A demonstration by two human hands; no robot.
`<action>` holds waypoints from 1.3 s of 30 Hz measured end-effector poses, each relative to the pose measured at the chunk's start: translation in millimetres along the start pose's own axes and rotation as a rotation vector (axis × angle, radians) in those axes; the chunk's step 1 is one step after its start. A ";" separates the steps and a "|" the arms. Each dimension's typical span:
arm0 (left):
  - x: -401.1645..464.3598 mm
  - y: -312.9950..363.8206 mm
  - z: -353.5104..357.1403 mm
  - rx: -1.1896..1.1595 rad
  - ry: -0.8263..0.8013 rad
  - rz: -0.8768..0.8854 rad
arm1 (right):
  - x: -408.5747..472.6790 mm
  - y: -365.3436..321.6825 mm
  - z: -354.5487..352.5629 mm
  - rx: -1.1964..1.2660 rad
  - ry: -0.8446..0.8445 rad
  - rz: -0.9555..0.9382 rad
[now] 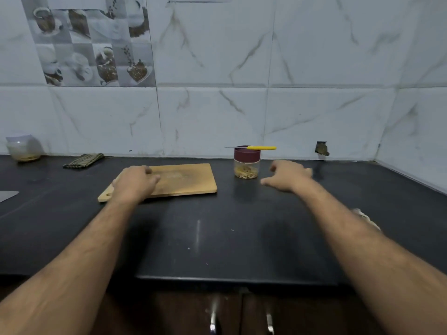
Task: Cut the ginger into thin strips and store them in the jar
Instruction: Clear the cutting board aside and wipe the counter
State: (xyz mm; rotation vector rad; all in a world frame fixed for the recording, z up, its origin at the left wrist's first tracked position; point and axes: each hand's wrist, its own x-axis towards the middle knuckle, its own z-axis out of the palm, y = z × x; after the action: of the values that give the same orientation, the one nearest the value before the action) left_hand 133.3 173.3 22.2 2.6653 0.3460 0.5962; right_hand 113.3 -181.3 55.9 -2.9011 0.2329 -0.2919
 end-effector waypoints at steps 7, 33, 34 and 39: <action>-89.2 59.0 16.9 -0.100 -0.083 0.197 | -64.7 123.4 -9.5 -0.101 -0.151 0.328; -153.6 32.2 6.9 -0.184 -0.035 0.168 | -179.7 -89.2 19.8 0.249 -0.090 -0.275; -151.9 26.5 4.6 -0.208 -0.013 0.144 | -179.6 -101.2 26.6 0.239 -0.085 -0.281; -145.8 13.6 5.7 -0.328 -0.019 0.112 | -182.7 -126.6 61.6 0.000 -0.118 -0.351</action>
State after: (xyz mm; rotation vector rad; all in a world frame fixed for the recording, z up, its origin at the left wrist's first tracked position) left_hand 9.7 113.2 -28.8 2.3824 0.0834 0.6036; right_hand -33.3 -14.7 -6.8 -2.9339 -0.2983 -0.1730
